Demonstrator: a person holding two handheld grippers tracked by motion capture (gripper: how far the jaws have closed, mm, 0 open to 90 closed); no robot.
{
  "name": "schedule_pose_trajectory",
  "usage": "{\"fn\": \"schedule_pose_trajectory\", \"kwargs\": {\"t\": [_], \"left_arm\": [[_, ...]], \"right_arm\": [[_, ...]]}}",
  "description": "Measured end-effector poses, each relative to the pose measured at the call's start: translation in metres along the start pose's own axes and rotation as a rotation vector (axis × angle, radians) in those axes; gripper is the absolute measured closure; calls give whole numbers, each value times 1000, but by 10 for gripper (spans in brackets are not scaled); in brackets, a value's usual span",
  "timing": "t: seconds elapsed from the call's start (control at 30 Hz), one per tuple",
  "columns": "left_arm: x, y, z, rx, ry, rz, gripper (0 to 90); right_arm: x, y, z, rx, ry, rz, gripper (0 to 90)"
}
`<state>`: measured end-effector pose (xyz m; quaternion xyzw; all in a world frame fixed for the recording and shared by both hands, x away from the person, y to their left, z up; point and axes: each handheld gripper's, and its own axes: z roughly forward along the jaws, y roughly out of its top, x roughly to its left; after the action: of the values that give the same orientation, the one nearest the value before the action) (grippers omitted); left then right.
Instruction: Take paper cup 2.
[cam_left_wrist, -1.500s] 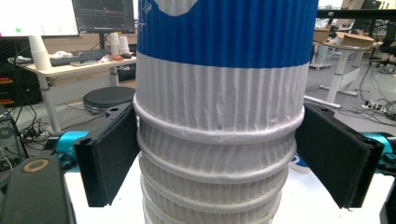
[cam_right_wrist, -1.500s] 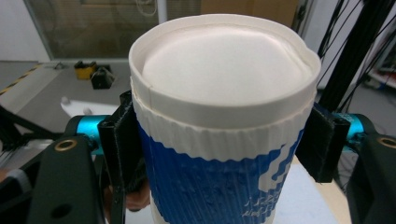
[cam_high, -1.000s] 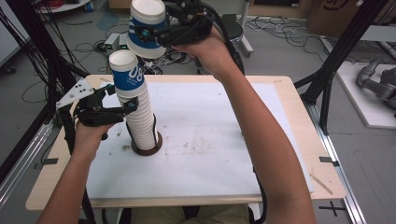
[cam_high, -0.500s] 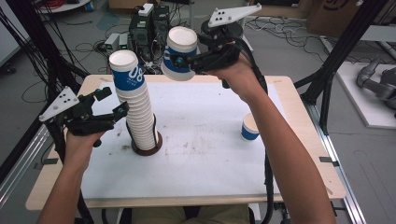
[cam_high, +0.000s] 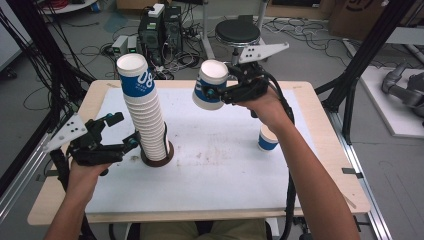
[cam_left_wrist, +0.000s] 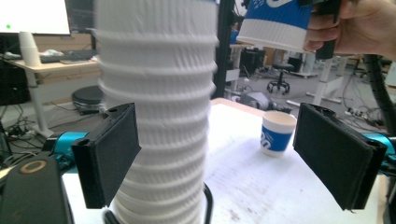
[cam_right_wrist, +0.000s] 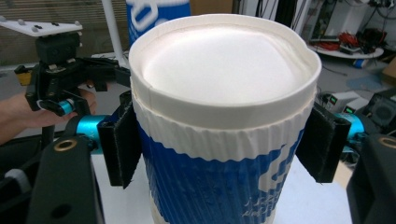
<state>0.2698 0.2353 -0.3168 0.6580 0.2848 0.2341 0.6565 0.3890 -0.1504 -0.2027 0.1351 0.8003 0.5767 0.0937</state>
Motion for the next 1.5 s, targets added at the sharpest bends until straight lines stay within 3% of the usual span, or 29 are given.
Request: {"fn": "schedule_pose_trajectory", "kwargs": {"t": [0.23,0.37,0.53,0.77,1.1,1.5], "left_arm": [[-9,-16,11,22,-98,2,144],[-16,-19,18,26,-133,19,144],[-25,-24,30,35,-183,21,144],[-36,-30,50,60,-214,22,144],[-43,-32,69,71,-253,13,145],[-52,-36,88,97,-292,16,146]], "right_arm": [[-3,-44,-11,32,-26,42,266],[-5,-65,-21,38,-49,62,266],[-2,-88,-33,65,-99,53,266],[4,-120,-38,88,-121,67,266],[12,-140,-42,95,-134,76,266],[17,-146,-46,94,-143,61,265]]}}
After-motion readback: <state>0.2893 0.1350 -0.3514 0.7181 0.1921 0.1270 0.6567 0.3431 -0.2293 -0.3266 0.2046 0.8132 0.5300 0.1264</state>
